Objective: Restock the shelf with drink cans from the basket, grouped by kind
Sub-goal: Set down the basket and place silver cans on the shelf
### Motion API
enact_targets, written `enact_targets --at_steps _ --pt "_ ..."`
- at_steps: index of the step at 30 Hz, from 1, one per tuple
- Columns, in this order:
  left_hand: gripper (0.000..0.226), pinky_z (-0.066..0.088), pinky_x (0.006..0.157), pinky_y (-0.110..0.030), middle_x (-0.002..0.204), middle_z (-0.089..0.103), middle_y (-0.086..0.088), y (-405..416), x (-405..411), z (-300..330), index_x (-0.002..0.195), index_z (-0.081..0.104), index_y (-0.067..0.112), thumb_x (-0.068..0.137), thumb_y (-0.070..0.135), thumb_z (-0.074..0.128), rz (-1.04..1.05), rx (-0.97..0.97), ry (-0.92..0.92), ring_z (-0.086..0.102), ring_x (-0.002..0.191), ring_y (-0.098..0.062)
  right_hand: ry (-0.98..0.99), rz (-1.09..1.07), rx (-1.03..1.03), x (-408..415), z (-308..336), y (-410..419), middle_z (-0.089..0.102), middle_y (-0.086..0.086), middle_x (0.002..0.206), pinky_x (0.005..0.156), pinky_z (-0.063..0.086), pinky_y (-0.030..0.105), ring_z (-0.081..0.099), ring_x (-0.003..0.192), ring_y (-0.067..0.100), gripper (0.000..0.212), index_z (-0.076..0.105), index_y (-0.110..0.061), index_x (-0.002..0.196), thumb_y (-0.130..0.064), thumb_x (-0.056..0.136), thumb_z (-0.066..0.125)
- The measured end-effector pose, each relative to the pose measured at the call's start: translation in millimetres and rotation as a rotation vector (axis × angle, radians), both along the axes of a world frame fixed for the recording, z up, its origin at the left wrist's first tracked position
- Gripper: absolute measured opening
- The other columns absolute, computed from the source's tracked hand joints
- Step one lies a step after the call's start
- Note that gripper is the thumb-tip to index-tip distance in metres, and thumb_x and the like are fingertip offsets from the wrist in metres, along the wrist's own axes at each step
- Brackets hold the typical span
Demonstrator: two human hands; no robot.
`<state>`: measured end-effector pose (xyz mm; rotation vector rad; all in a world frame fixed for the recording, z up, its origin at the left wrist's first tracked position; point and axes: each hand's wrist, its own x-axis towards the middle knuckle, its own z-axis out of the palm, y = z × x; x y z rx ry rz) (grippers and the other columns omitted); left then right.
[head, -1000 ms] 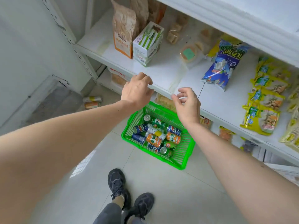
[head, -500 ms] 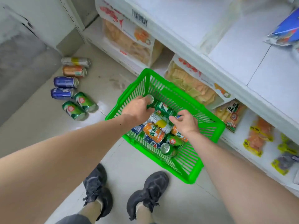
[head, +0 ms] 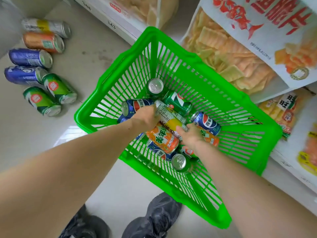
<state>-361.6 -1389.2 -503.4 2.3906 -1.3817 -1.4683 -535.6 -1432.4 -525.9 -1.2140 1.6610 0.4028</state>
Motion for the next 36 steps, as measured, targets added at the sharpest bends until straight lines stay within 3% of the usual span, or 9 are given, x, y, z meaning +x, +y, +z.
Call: enact_targets --at_steps 4,10,13,16,21,25,31,33,36 --pt "0.033 0.038 0.081 -0.03 0.122 0.053 -0.015 -2.8 0.5 -9.9 0.128 0.047 0.005 0.103 0.023 0.036 -0.001 0.007 0.007 0.05 0.103 -0.026 -0.069 -0.171 0.074 2.5 -5.3 -0.1 0.048 0.011 0.143 0.083 0.059 0.038 0.064 0.104 0.03 0.057 0.033 -0.016 0.146 -0.037 0.098 0.055" --pt "0.029 0.039 0.075 -0.029 0.117 0.051 -0.013 -9.2 4.2 2.7 0.124 0.049 0.007 0.101 0.022 0.04 0.024 -0.027 0.019 0.052 0.094 -0.025 -0.13 -0.341 0.081 4.3 6.0 -3.4 0.051 0.01 0.138 0.097 0.053 0.044 0.061 0.112 0.031 0.056 0.035 -0.016 0.143 -0.027 0.095 0.062" --pt "0.024 0.041 0.079 -0.033 0.117 0.052 -0.012 -10.3 9.4 23.8 0.119 0.05 0.009 0.1 0.021 0.042 0.029 -0.067 0.035 0.051 0.096 -0.024 -0.134 -0.321 0.052 3.5 29.6 -6.1 0.048 0.005 0.138 0.079 0.055 0.034 0.063 0.109 0.029 0.058 0.035 -0.019 0.142 -0.03 0.093 0.064" --pt "0.021 0.046 0.084 -0.035 0.115 0.054 -0.01 -12.1 15.4 57.3 0.114 0.053 0.012 0.1 0.024 0.044 0.049 -0.114 0.057 0.055 0.097 -0.023 -0.154 -0.33 0.042 2.7 62.7 -12.6 0.05 0.005 0.134 0.086 0.056 0.035 0.065 0.1 0.024 0.057 0.039 -0.021 0.139 -0.032 0.09 0.067" --pt "0.02 0.038 0.077 -0.03 0.105 0.05 -0.007 -23.3 34.6 140.8 0.111 0.053 0.011 0.099 0.024 0.046 0.034 -0.224 0.022 0.05 0.092 -0.022 -0.284 -0.43 0.119 9.6 140.7 -17.5 0.055 0.005 0.116 0.074 0.056 0.029 0.064 0.1 0.027 0.043 0.042 -0.025 0.116 -0.033 0.086 0.072" --pt "0.02 0.034 0.075 -0.023 0.105 0.051 -0.008 -30.0 53.5 215.2 0.113 0.055 0.014 0.096 0.023 0.05 0.042 -0.299 0.009 0.048 0.089 -0.021 -0.432 -0.524 0.166 21.9 213.1 -17.2 0.055 0.012 0.135 0.089 0.056 0.038 0.064 0.107 0.033 0.064 0.043 -0.017 0.137 -0.031 0.082 0.073" --pt "0.013 0.039 0.083 -0.029 0.1 0.052 -0.011 -23.9 85.9 345.4 0.103 0.054 0.014 0.095 0.022 0.05 -0.016 -0.396 0.012 0.049 0.102 -0.025 -0.612 -0.528 0.189 46.4 332.4 -8.6 0.056 0.007 0.134 0.083 0.057 0.035 0.061 0.114 0.032 0.054 0.052 -0.012 0.126 -0.025 0.078 0.072" --pt "0.009 0.044 0.089 -0.032 0.106 0.051 -0.009 -19.7 97.6 387.5 0.098 0.052 0.016 0.091 0.021 0.054 -0.019 -0.423 0.037 0.052 0.103 -0.025 -0.652 -0.522 0.183 53.6 375.2 -2.8 0.06 0.007 0.122 0.09 0.055 0.039 0.063 0.109 0.031 0.063 0.046 -0.009 0.135 -0.018 0.078 0.072" --pt "0.018 0.049 0.094 -0.042 0.114 0.051 -0.008 -13.6 112.3 451.1 0.102 0.049 0.019 0.088 0.025 0.057 -0.015 -0.439 0.116 0.058 0.105 -0.027 -0.702 -0.512 0.176 64.0 433.6 6.6 0.056 0.012 0.134 0.098 0.051 0.046 0.066 0.106 0.037 0.084 0.03 -0.007 0.149 -0.016 0.077 0.072"
